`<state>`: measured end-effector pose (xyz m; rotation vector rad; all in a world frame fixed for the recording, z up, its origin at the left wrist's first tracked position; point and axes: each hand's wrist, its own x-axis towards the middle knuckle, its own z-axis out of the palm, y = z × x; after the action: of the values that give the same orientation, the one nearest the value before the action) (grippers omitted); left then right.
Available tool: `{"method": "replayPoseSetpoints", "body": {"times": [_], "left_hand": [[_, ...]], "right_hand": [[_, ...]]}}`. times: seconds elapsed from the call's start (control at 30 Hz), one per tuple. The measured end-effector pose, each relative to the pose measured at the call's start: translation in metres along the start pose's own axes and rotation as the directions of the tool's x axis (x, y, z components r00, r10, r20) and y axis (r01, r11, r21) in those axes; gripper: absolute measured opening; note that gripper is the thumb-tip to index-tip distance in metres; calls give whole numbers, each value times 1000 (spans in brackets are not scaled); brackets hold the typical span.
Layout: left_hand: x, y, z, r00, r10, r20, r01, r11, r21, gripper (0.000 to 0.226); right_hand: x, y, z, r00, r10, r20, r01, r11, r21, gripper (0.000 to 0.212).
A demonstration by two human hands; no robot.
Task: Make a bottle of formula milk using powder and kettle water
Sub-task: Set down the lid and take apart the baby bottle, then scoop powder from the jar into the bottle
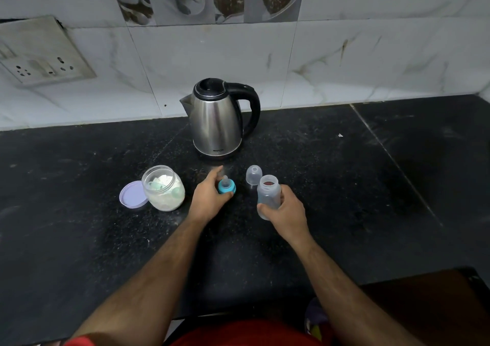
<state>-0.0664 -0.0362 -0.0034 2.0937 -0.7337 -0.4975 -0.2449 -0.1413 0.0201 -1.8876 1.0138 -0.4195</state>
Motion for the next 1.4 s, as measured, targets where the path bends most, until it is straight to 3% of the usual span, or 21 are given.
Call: {"method": "replayPoseSetpoints", "body": {"times": [0.37,0.77,0.93,1.1,1.2,1.3,1.4], "left_hand": [[36,2,13,998,0,61,-17,959,284,82],[43,-9,18,994,-41,105,5,945,327,87],[31,-6,16,1000,-6,31,-1,973,231,84],[-2,5,13,986,84,-144,-82,996,16,44],[-23,7,13,998,63,-22,-65,987,-145,23],[-40,3,10,989,92,117,-61,968,-241,21],[-54,-6,3,988,112,106,-80,960,-269,24]], "right_hand": [[5,4,-4,1000,15,22,-15,1000,-1,49],[1,9,-8,1000,7,4,-7,1000,14,47],[0,8,-7,1000,-7,-2,7,1000,16,47],[0,10,0,999,-34,7,34,999,7,46],[1,9,8,998,-44,34,44,999,-9,49],[2,6,19,994,-66,81,68,998,-14,53],[2,-1,32,986,-85,141,88,996,-18,49]]}}
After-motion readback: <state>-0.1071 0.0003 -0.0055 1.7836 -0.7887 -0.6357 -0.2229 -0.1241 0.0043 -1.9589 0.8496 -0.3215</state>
